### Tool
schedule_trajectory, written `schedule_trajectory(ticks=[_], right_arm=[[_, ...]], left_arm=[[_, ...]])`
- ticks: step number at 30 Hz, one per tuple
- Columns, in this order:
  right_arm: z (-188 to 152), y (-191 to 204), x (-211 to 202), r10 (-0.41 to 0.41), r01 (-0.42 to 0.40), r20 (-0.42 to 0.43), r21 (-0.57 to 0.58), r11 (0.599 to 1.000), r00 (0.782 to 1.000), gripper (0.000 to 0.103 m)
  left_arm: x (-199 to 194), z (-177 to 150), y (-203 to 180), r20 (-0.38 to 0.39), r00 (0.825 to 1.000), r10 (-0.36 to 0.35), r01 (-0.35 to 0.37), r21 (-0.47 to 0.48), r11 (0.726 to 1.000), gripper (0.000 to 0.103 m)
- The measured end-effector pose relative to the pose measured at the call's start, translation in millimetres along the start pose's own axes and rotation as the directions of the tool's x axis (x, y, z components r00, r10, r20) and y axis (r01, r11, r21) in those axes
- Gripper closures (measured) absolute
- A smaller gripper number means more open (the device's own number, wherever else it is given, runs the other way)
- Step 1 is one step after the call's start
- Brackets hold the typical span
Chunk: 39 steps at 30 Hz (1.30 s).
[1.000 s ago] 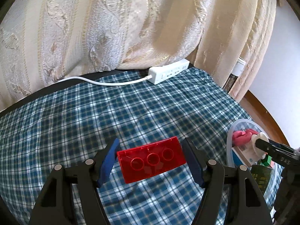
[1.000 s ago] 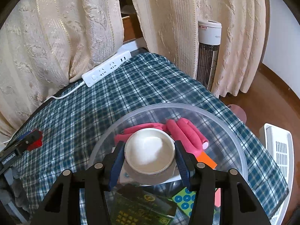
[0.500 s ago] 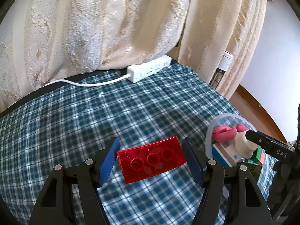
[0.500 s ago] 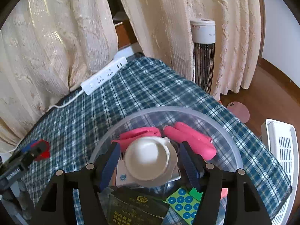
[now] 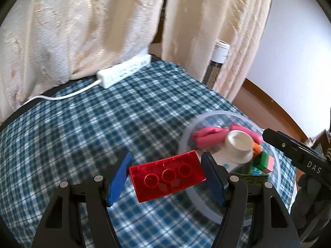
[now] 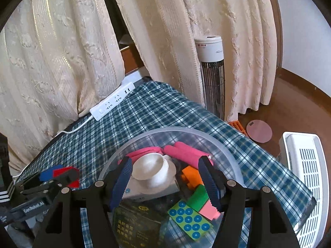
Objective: Organize objects
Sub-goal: 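Carry the red brick and white cup over the clear bowl with both tools, then open the left tool to drop the red brick while the right tool releases the cup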
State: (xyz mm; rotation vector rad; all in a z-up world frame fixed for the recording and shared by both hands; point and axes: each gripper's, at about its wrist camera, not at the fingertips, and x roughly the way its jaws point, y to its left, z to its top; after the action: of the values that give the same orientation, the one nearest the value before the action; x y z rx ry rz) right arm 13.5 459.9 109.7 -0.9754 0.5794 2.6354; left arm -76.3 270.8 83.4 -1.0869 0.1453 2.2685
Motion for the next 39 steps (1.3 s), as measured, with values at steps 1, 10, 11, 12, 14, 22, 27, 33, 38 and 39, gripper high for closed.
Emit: schedule_trajectory(ticks=[1, 10, 11, 12, 14, 22, 27, 33, 38, 39], right_arm=[[-0.4, -1.8, -2.2, 0.000, 0.000, 0.008, -0.001, 1.000, 1.000, 0.034], [-4.4, -12.8, -7.9, 0.008, -0.008, 0.032, 0.005, 1.000, 0.999, 0.034], [-4.7, -14.3, -7.5, 0.009, -0.009, 0.032, 0.008, 1.000, 0.999, 0.034], [-5.4, -15.9, -7.7, 0.010, -0.010, 0.031, 0.011, 1.000, 0.999, 0.034], [-6.6, -18.6, -7.5, 0.011, -0.011, 0.030, 0.017, 1.000, 0.999, 0.034], [-8.8, -26.9, -7.9, 0.013, -0.014, 0.031, 0.037, 0.999, 0.999, 0.034], [-9.8, -28.7, -7.9, 0.015, -0.017, 0.030, 0.042, 0.999, 0.999, 0.034], [-12.9, -29.2, -10.5, 0.013, -0.015, 0.032, 0.047, 0.999, 0.999, 0.034], [-12.7, -28.7, -12.4, 0.012, -0.013, 0.035, 0.045, 0.999, 0.999, 0.034], [-12.9, -28.3, -13.1, 0.012, -0.013, 0.036, 0.045, 0.999, 0.999, 0.034]], left_arm=[[2.2, 0.3, -4.3, -0.003, 1.000, -0.006, 0.006, 0.006, 1.000, 0.033], [25.1, 0.9, -30.5, -0.044, 0.998, -0.051, 0.052, 0.037, 0.998, 0.033], [27.5, 1.1, -31.8, -0.050, 0.997, -0.056, 0.058, 0.037, 0.998, 0.033], [29.3, 0.9, -33.4, -0.054, 0.997, -0.061, 0.063, 0.037, 0.997, 0.033], [33.4, 1.1, -37.2, -0.061, 0.996, -0.068, 0.071, 0.042, 0.997, 0.033], [45.3, 1.8, -46.9, -0.079, 0.994, -0.079, 0.083, 0.056, 0.995, 0.033], [48.2, 2.6, -49.1, -0.078, 0.994, -0.080, 0.085, 0.056, 0.995, 0.033], [49.6, 4.3, -49.6, -0.075, 0.993, -0.089, 0.093, 0.050, 0.994, 0.032], [48.2, 5.8, -46.0, -0.075, 0.990, -0.122, 0.123, 0.018, 0.992, 0.032], [47.5, 5.7, -44.9, -0.075, 0.989, -0.127, 0.128, 0.010, 0.992, 0.032]])
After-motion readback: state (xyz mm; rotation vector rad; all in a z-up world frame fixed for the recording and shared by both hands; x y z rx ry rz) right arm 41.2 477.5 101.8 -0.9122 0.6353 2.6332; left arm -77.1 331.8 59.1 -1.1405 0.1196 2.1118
